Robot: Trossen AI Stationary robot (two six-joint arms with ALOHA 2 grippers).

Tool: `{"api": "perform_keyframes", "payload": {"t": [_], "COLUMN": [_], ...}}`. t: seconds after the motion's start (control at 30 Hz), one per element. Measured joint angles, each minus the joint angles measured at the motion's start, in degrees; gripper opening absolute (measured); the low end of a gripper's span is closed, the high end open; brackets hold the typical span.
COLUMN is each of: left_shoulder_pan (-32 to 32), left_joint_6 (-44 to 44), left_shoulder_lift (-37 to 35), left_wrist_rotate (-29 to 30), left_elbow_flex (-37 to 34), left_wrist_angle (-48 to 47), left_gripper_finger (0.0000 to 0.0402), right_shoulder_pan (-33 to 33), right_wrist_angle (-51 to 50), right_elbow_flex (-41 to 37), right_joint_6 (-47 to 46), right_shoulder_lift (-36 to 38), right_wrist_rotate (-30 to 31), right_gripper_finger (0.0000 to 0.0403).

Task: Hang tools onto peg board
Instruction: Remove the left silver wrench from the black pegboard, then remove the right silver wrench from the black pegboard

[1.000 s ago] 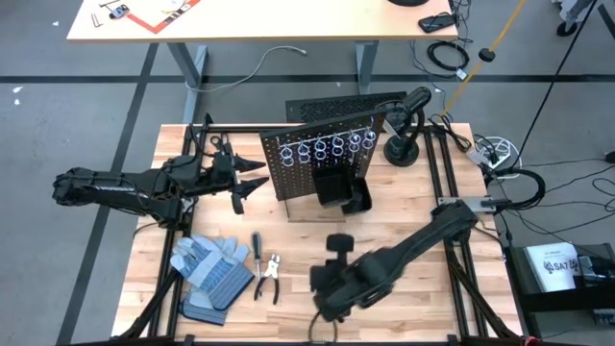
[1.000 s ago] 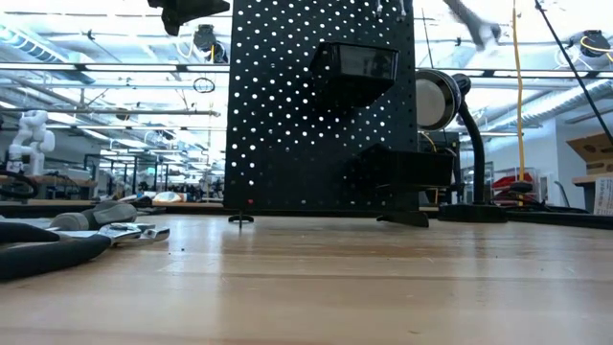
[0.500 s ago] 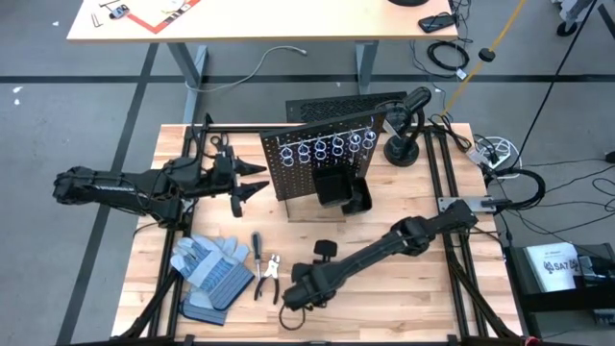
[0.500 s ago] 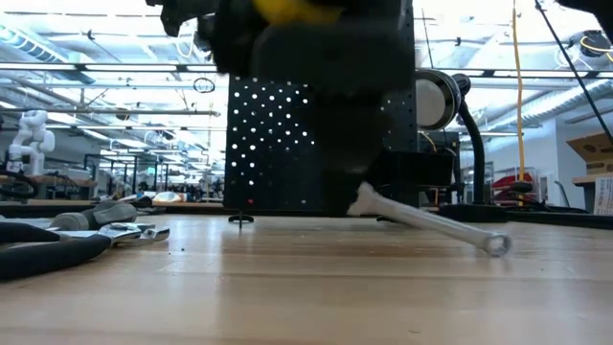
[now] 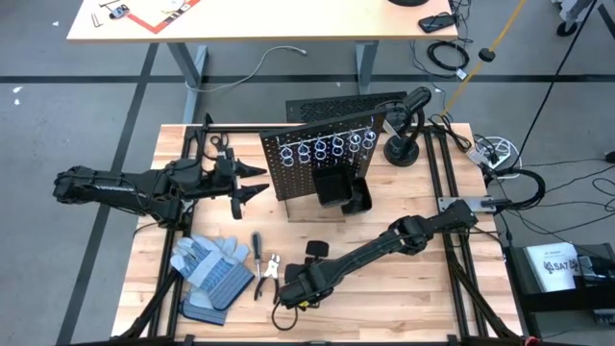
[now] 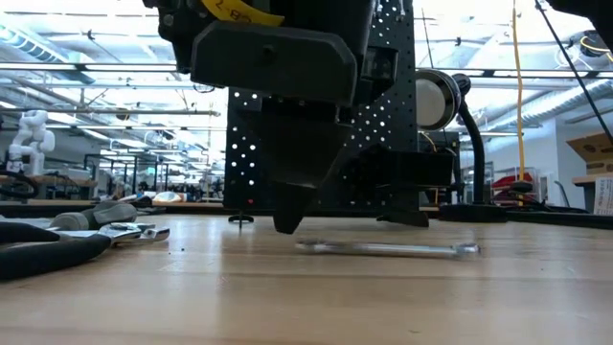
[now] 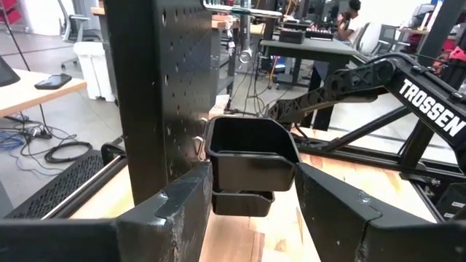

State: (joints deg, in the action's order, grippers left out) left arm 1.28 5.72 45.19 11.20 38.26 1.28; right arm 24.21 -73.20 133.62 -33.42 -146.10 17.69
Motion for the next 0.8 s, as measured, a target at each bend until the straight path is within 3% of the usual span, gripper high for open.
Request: {"api": "perform_keyframes", "payload": {"t": [0.2, 0.43, 0.6, 0.8], "left_shoulder_pan": [0.0, 0.0, 0.0, 0.0], "left_joint_6": [0.0, -0.04, -0.07, -0.09], "left_shoulder_lift": [0.0, 0.0, 0.0, 0.0], "left_wrist_rotate": [0.42, 0.61, 0.64, 0.64], "left_elbow_flex": [0.0, 0.0, 0.0, 0.0], "left_wrist_angle": [-0.22, -0.36, -0.34, -0.34], "left_gripper_finger": [0.0206, 0.0206, 0.0206, 0.0206], "right_shoulder_pan": [0.72, 3.44, 5.62, 8.02], "right_wrist_angle": [-1.23, -2.64, -2.99, -3.87], "right_elbow_flex": [0.6, 0.94, 0.94, 0.96], "right_joint_6": [3.13, 10.54, 13.72, 12.42], "right_shoulder_lift": [1.04, 8.85, 17.07, 27.65], "right_wrist_rotate": [0.92, 12.48, 25.96, 50.46], "right_gripper_finger": [0.0186, 0.0211, 0.0203, 0.0193]}}
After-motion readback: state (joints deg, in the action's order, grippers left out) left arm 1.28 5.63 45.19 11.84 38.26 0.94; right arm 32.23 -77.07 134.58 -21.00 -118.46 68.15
